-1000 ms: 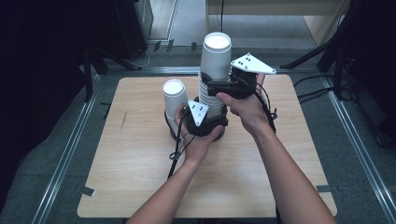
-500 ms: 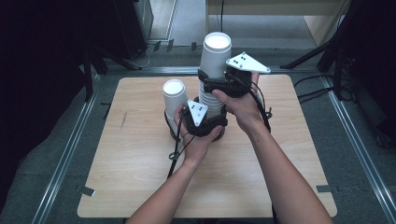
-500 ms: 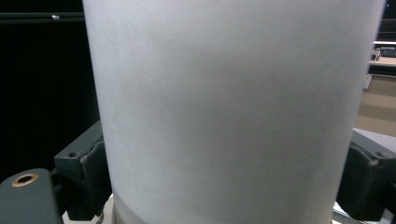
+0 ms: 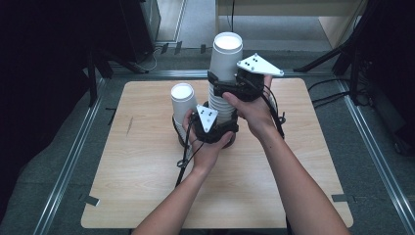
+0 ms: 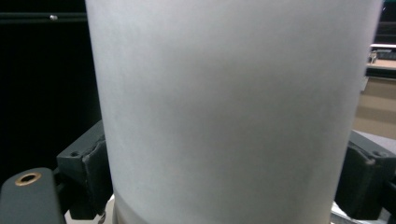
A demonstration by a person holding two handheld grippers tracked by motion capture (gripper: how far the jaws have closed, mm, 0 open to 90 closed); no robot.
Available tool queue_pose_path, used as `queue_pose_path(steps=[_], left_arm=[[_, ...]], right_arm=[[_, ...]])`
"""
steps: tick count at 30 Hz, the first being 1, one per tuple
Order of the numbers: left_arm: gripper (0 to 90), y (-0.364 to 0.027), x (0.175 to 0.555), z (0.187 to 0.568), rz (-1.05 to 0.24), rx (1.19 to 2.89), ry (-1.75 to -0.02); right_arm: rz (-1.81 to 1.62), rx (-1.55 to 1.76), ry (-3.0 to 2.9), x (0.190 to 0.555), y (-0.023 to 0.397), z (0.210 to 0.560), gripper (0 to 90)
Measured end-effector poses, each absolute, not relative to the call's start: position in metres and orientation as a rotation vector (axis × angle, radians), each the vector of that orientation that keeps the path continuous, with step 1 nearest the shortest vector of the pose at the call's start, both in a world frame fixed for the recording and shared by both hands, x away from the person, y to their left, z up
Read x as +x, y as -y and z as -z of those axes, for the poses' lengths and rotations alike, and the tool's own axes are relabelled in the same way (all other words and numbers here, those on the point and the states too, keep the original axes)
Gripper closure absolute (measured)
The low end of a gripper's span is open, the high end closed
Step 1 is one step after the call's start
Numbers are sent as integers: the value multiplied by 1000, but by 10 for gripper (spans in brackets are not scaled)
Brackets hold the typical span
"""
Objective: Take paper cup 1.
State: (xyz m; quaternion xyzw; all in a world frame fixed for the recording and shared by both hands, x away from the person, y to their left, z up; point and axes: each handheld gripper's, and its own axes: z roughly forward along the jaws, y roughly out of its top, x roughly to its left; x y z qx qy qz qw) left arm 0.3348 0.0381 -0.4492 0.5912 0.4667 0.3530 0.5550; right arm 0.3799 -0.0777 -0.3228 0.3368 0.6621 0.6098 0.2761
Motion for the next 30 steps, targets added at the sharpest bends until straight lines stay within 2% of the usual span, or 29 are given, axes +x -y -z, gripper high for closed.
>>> queue_pose_path(steps=[14,30], left_arm=[[62,-38,335,449,-832,1397,-1103],[63,-39,335,449,-828,1399,-1105]], right_arm=[[-1620,884,-1754,377,75,307,109],[-1615,894,-1700,368,75,273,117]])
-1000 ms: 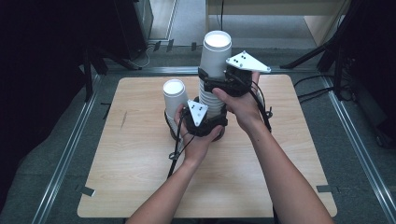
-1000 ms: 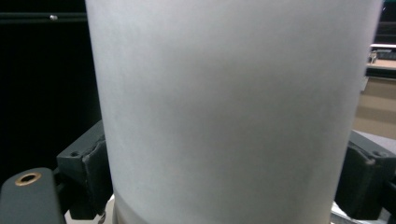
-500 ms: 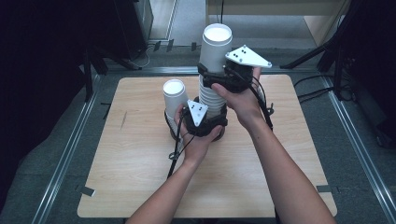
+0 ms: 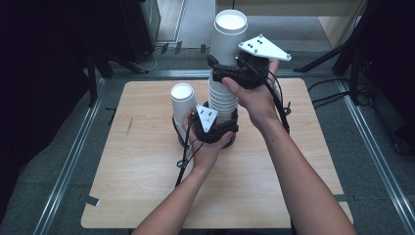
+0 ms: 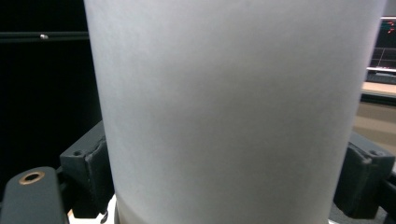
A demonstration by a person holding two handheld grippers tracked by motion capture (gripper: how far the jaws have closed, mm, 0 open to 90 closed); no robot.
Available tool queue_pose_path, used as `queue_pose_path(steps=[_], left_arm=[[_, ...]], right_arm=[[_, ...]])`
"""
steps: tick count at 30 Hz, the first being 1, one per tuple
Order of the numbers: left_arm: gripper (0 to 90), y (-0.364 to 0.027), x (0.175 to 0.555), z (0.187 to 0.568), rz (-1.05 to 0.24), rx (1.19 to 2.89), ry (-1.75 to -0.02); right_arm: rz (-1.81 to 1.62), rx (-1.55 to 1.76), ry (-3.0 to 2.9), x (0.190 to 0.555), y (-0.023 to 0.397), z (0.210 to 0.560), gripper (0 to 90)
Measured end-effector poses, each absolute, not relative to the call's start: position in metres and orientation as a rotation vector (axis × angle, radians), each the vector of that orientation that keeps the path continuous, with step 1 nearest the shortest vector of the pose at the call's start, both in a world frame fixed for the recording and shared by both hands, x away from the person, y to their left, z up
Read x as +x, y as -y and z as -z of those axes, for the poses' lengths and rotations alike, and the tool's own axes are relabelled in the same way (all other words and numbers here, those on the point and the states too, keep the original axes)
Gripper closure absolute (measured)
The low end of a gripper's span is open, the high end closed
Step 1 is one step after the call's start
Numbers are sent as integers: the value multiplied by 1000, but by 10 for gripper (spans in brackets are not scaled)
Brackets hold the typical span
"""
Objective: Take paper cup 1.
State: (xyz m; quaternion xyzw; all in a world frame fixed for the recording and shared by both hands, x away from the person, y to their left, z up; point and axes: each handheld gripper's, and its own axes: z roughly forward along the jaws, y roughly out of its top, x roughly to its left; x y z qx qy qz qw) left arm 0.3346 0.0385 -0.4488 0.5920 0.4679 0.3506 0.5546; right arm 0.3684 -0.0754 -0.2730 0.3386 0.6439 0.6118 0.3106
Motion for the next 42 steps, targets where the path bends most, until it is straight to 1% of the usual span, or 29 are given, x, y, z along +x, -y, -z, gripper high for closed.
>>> queue_pose_path(steps=[17,31,38,42], left_arm=[[64,-39,334,449,-829,1406,-1105],[64,-40,334,448,-820,1406,-1104],[83,-43,332,446,-802,1398,-1096],[71,-47,329,445,-776,1395,-1080]], right_arm=[[-1640,910,-1625,357,85,246,123],[-1641,937,-1552,350,114,234,125],[-1621,954,-1527,347,131,236,125],[-1598,975,-1519,344,145,246,125]])
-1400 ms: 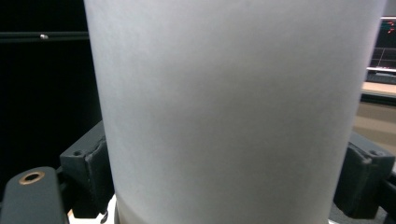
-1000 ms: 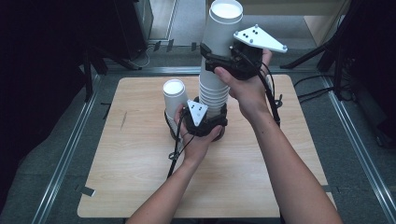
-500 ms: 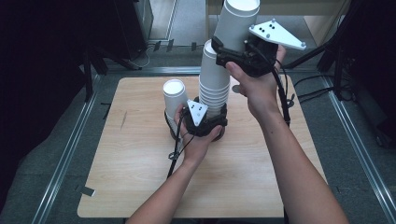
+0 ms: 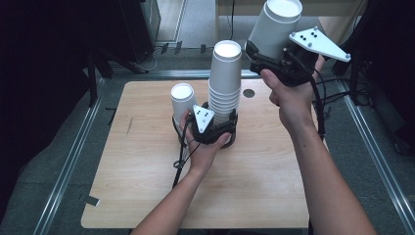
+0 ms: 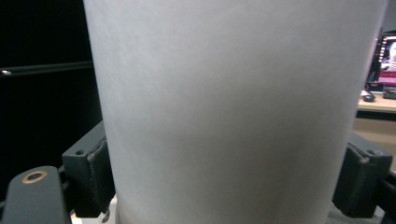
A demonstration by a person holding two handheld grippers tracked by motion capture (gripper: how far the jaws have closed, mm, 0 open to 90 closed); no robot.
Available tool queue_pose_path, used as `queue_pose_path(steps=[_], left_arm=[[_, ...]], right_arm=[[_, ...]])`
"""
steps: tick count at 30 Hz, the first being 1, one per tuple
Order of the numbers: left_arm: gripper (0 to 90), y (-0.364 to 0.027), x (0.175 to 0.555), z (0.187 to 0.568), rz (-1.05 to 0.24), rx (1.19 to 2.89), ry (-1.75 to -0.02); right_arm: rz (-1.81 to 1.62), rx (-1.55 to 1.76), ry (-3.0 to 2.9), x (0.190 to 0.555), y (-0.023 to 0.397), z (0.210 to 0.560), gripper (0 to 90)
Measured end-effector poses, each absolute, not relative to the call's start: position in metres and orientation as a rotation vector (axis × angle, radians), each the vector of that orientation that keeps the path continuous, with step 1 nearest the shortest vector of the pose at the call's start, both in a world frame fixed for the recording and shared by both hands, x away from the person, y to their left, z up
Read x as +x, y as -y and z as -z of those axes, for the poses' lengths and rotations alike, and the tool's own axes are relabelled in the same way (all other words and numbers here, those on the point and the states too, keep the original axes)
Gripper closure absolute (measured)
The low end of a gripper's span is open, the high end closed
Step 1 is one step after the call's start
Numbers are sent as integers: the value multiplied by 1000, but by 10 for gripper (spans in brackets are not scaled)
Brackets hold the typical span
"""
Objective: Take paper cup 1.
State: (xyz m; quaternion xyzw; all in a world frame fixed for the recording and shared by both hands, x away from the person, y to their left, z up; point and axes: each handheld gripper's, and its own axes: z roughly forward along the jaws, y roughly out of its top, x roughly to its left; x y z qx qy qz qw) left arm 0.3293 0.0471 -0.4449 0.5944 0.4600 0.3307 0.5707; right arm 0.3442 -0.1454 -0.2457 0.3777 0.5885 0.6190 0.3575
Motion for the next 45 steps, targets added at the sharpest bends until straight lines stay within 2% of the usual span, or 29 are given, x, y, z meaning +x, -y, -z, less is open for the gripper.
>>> queue_pose_path(steps=[5,24,45], left_arm=[[26,-49,324,445,-739,1420,-1039],[21,-71,293,447,-712,1484,-976],[21,-101,265,456,-686,1531,-956]], right_arm=[[-1586,985,-1516,341,153,256,125],[-1499,1041,-1549,325,167,325,124],[-1419,1040,-1599,309,163,376,124]])
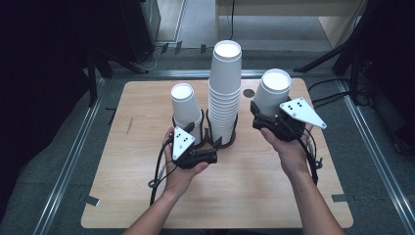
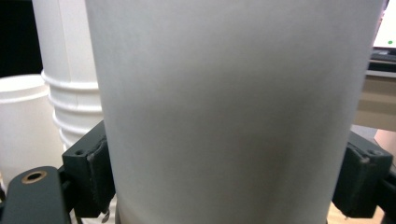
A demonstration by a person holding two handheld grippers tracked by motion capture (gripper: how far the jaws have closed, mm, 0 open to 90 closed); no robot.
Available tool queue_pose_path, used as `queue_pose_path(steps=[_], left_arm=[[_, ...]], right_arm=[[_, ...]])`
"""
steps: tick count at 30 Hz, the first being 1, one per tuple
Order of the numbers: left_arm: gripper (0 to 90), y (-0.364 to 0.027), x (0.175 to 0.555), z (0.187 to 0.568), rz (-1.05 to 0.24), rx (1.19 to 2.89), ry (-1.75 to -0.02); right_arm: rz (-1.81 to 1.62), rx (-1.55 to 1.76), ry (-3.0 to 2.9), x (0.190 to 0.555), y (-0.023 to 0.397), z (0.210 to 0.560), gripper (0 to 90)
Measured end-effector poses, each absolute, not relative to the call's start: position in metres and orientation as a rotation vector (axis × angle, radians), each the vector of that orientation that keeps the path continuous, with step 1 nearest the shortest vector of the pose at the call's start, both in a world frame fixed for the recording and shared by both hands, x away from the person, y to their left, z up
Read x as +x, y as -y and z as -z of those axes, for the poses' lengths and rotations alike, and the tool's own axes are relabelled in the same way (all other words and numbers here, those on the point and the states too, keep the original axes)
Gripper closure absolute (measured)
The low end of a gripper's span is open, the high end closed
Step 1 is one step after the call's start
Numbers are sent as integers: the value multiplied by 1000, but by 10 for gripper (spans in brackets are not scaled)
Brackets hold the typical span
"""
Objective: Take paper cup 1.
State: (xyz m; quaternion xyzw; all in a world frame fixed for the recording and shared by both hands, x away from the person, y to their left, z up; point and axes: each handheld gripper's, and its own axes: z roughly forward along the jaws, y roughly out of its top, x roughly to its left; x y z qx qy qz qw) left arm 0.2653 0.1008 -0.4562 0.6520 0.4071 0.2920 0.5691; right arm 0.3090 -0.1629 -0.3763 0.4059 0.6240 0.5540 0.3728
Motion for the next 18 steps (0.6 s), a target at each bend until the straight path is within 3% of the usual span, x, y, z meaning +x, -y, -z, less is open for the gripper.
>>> queue_pose_path(steps=[18], left_arm=[[21,-120,255,461,-674,1549,-953]], right_arm=[[-1325,1004,-1680,295,150,422,122]])
